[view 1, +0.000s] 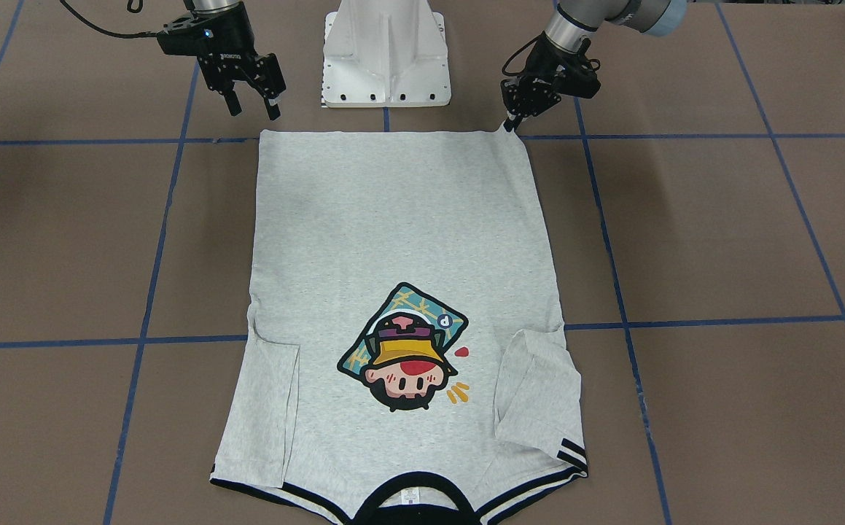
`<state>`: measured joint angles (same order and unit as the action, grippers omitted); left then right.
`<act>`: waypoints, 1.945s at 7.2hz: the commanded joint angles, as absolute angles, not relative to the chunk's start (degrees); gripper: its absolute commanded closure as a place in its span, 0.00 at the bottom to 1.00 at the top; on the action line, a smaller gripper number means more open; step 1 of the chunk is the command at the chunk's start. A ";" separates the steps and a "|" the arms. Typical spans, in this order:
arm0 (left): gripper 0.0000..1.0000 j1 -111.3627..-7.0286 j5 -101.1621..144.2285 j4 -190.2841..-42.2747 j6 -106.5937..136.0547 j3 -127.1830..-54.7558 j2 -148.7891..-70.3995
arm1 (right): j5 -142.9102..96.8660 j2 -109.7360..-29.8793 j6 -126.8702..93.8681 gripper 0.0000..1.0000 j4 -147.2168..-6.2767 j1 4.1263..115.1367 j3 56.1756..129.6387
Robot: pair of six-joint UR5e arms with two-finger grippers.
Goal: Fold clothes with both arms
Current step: 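Lower both grippers onto the two hem corners, then close both grippers on the hem corners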
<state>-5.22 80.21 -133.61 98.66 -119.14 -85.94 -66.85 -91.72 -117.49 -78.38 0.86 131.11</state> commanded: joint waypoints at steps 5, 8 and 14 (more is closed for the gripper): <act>1.00 -6.07 76.38 -133.68 100.63 -124.10 -86.04 | -63.38 -92.38 -129.20 0.33 -78.13 -5.88 125.26; 1.00 -6.07 76.29 -133.68 100.64 -124.19 -86.13 | -63.19 -91.41 -128.85 0.34 -78.13 -6.50 124.19; 1.00 -6.15 75.94 -133.68 100.72 -124.10 -85.96 | -62.84 -88.77 -126.39 0.39 -78.22 -5.28 119.80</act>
<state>-6.07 76.01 -133.68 100.71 -124.10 -86.03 -62.88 -88.88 -126.99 -78.22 -5.75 120.42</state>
